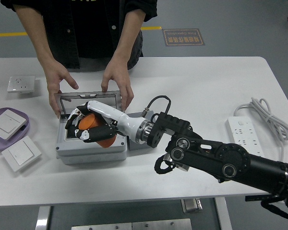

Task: Pick up the cylinder from the cube,place it in the box,flap close box

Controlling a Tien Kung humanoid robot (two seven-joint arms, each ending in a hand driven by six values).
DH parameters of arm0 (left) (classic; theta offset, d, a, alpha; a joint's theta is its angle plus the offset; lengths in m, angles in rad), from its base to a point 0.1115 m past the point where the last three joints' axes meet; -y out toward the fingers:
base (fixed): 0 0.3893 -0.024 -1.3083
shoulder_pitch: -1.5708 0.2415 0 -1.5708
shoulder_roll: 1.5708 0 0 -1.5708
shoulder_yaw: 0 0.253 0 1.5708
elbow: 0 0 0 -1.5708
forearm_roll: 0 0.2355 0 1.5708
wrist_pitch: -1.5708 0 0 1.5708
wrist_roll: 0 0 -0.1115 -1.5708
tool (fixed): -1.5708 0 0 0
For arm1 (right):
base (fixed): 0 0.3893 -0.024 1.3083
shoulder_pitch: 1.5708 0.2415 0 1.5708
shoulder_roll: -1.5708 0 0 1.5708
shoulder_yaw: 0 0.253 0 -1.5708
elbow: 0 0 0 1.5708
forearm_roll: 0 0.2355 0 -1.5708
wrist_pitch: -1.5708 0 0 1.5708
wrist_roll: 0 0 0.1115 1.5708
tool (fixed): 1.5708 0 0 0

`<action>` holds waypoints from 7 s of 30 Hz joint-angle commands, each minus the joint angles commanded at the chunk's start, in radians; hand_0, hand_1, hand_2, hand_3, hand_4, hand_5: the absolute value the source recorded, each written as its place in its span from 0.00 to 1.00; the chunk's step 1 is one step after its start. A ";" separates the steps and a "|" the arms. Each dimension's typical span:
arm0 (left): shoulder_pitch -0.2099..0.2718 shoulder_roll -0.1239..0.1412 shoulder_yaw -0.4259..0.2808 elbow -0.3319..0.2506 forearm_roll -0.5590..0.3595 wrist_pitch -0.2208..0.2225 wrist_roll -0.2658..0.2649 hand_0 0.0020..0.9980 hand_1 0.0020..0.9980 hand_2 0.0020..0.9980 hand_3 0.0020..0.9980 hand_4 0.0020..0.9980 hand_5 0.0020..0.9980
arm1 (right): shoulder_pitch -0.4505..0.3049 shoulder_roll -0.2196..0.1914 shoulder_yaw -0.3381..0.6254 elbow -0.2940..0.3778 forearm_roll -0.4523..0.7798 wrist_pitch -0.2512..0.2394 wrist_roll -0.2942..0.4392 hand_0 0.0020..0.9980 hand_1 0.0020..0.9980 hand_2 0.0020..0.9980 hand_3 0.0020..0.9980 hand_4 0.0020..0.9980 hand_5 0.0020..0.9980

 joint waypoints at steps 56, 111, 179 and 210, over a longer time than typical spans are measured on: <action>-0.029 -0.003 -0.022 -0.001 0.041 -0.004 0.006 0.66 0.67 0.61 0.68 0.70 0.38 | 0.044 0.064 -0.084 -0.167 -0.562 0.005 -0.062 0.81 0.72 0.71 0.71 0.81 0.38; -0.039 -0.003 -0.088 -0.009 0.115 -0.007 0.017 0.66 0.67 0.61 0.67 0.68 0.36 | 0.197 -0.124 -0.158 -0.112 0.182 -0.016 0.104 0.82 0.73 0.72 0.77 0.92 0.57; 0.051 0.007 0.009 -0.017 0.041 0.010 -0.005 0.66 0.67 0.61 0.68 0.69 0.38 | -0.612 -0.326 0.785 0.115 0.094 -0.052 0.234 0.79 0.71 0.72 0.74 0.86 0.64; 0.013 -0.013 0.011 -0.003 0.011 -0.001 0.004 0.66 0.67 0.60 0.67 0.69 0.36 | -0.637 -0.328 0.800 0.210 0.144 -0.012 0.207 0.76 0.69 0.70 0.70 0.86 0.67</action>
